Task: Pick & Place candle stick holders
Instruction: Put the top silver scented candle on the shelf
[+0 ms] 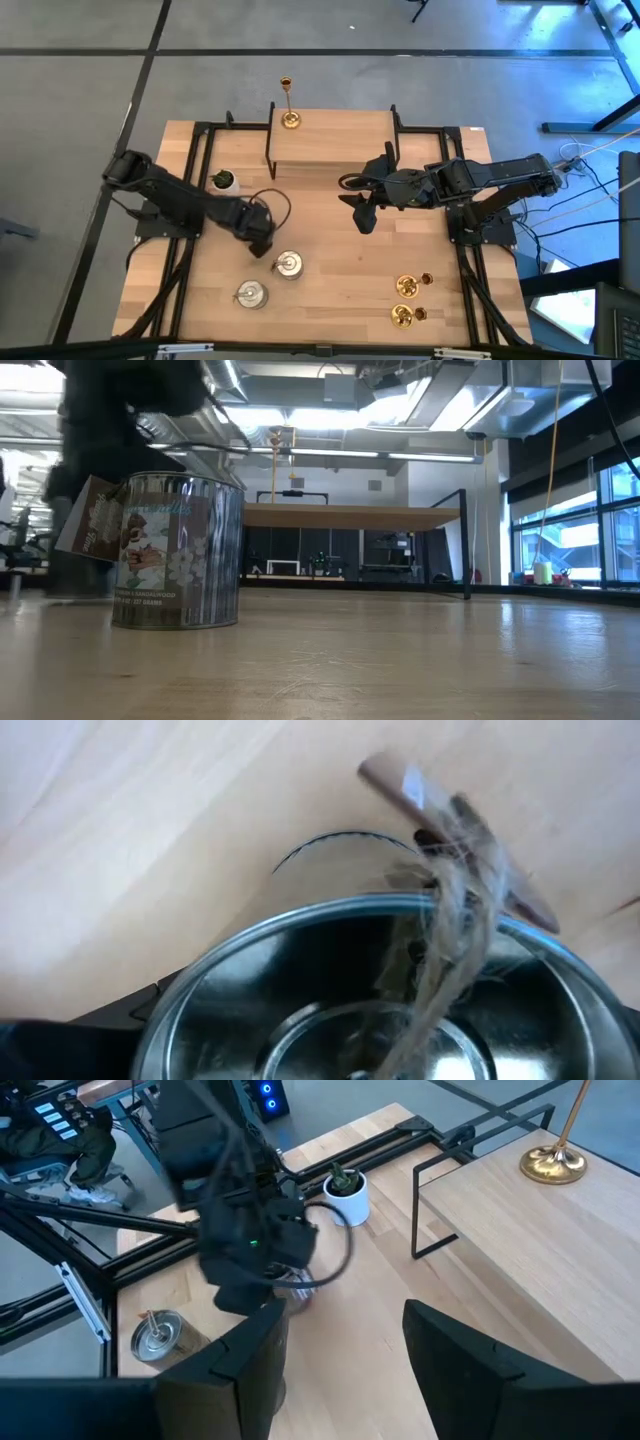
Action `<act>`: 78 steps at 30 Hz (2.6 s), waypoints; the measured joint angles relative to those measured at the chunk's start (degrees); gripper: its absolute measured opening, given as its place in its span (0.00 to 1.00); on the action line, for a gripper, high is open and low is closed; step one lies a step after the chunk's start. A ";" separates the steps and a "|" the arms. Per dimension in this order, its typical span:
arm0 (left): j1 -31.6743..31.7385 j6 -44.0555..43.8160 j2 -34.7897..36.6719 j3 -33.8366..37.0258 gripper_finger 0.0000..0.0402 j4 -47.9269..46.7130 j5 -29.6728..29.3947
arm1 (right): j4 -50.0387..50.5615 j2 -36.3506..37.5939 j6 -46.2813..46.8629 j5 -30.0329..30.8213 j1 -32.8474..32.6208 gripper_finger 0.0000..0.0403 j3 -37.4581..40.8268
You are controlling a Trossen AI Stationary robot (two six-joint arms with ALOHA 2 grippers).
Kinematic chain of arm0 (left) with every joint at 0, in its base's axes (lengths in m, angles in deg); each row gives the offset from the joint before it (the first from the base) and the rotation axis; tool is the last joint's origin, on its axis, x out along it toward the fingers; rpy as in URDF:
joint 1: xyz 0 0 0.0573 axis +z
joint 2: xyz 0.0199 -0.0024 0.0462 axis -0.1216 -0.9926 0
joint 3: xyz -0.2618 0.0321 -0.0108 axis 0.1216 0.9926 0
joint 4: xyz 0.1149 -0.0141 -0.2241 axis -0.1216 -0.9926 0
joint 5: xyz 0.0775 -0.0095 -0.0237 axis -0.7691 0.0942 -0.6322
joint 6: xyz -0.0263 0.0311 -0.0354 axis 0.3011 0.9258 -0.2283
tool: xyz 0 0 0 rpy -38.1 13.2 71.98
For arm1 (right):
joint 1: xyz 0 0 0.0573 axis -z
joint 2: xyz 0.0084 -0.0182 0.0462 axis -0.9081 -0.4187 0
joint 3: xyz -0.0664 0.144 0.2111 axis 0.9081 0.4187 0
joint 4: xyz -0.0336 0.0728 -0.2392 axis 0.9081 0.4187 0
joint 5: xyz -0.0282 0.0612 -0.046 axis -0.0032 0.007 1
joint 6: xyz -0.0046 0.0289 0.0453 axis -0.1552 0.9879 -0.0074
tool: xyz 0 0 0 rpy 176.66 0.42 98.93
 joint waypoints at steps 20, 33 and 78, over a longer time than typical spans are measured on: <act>14.12 19.84 -3.46 -0.60 0.90 10.68 2.32 | 0.26 0.02 0.02 -0.13 -0.02 0.51 0.00; 10.67 21.82 -4.92 -4.11 0.94 11.44 -3.44 | 1.35 0.02 0.02 -0.11 -0.02 0.51 0.00; 9.30 19.85 -7.30 -4.26 0.95 24.18 -1.67 | 3.29 0.02 0.22 0.00 -0.02 0.51 0.00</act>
